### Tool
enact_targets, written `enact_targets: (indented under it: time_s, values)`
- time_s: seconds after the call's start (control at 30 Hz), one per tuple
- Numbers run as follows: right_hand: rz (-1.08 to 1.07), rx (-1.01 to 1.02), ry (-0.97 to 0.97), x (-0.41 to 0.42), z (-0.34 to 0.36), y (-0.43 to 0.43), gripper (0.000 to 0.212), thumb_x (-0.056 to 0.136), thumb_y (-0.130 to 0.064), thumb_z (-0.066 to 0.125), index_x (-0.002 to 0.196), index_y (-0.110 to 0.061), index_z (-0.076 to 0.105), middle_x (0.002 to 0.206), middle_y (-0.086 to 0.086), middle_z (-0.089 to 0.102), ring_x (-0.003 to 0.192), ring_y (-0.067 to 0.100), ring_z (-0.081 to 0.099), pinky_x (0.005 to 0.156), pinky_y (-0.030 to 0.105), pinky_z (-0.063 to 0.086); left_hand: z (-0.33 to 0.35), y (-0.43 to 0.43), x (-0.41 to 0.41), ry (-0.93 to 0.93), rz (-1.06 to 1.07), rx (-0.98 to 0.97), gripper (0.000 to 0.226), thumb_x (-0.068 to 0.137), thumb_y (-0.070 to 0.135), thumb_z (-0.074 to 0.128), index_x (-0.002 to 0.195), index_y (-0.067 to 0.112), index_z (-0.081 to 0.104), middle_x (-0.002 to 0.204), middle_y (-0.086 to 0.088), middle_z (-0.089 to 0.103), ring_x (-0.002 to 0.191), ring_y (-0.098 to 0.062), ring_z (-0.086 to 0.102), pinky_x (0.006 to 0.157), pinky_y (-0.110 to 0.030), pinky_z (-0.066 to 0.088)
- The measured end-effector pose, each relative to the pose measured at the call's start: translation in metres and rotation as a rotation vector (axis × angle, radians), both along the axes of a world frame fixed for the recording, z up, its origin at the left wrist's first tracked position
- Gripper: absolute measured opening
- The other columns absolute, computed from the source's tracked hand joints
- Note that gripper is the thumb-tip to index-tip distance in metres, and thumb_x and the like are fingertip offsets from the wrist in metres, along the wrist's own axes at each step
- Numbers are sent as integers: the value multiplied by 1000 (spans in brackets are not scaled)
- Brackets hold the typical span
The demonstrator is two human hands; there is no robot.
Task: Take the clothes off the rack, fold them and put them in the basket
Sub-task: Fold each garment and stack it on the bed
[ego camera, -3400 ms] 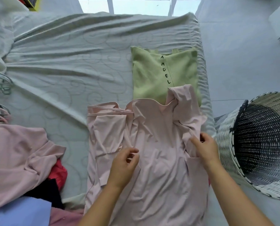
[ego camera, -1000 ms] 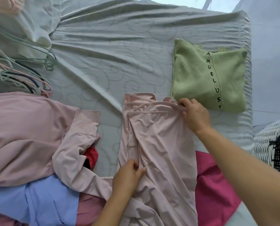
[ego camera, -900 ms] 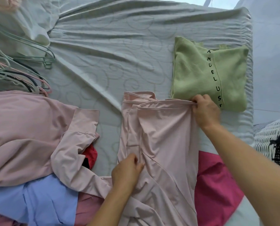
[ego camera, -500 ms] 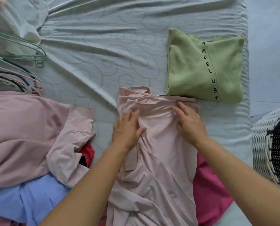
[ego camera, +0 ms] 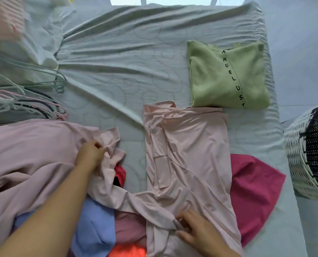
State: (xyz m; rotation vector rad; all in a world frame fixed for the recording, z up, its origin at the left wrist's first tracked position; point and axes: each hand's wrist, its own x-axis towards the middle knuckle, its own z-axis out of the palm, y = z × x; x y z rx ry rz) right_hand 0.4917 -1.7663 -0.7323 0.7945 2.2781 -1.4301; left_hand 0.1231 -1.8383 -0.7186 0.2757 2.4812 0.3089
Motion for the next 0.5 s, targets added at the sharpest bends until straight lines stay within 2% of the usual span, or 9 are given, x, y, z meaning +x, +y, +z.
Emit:
enact_targets:
  time_s: [0.1, 0.17, 0.23, 0.3, 0.33, 0.37, 0.4, 0.43, 0.5]
  values:
    - [-89, 108, -19, -3, -2, -14, 38, 66, -55, 41, 95, -33, 50, 77, -23, 38, 79, -4, 43, 67, 13, 35, 14, -2, -14, -190, 433, 273, 20, 76, 10, 52, 57, 7, 47, 49, -14, 46, 55, -22, 51, 51, -28, 35]
    - [-182, 138, 24, -4, -4, -18, 20, 67, -42, 49, 84, -33, 48, 72, -20, 37, 73, -1, 44, 61, 16, 35, 35, -2, -16, -346, 731, 466, 25, 80, 4, 42, 56, 10, 40, 43, -6, 42, 35, -20, 45, 46, -24, 34]
    - [-210, 119, 38, -7, 1, -16, 16, 65, -33, 51, 78, -38, 45, 70, -19, 40, 70, 0, 44, 61, 20, 37, 59, -2, -17, -533, 918, 707, 25, 71, -4, 44, 51, 9, 50, 44, -1, 49, 30, -10, 49, 46, -22, 43]
    - [-178, 89, -20, -7, 8, -14, 24, 67, -29, 53, 78, -47, 41, 67, -18, 44, 68, -2, 44, 62, 17, 35, 82, -13, -23, -703, 926, 977, 10, 43, 0, 59, 49, 1, 66, 45, 0, 58, 38, -4, 57, 45, -12, 47]
    - [-152, 87, -27, -6, 10, -15, 25, 69, -29, 53, 78, -49, 41, 67, -19, 45, 67, -2, 44, 62, 17, 36, 87, -21, -29, -763, 892, 1080, 34, 37, 4, 67, 70, -5, 73, 57, -5, 67, 52, -7, 65, 54, -15, 53]
    - [-138, 92, -24, -5, 12, -16, 20, 70, -32, 51, 80, -47, 43, 69, -20, 46, 68, -2, 45, 65, 19, 39, 88, -29, -37, -845, 841, 1135, 54, 43, 7, 75, 95, -5, 71, 77, -10, 72, 71, -12, 70, 67, -23, 57]
    - [-139, 87, -15, -5, 14, -19, 16, 70, -36, 49, 85, -43, 46, 73, -21, 47, 71, -1, 47, 68, 23, 43, 100, -36, -37, -935, 789, 1175, 61, 51, 14, 81, 108, -2, 67, 94, -13, 72, 84, -18, 70, 75, -31, 57]
    - [-137, 94, -12, -5, 16, -21, 19, 70, -38, 47, 89, -39, 49, 75, -22, 46, 73, 2, 50, 69, 27, 44, 104, -43, -41, -971, 758, 1195, 58, 52, 20, 84, 106, 2, 70, 100, -12, 72, 87, -19, 70, 75, -34, 57]
    - [-123, 176, 24, -4, 16, -27, 18, 71, -36, 48, 89, -35, 48, 77, -17, 45, 73, 7, 52, 63, 26, 43, 117, -57, -45, -923, 670, 1136, 52, 40, 25, 87, 88, 8, 77, 92, -6, 74, 79, -14, 71, 65, -31, 58]
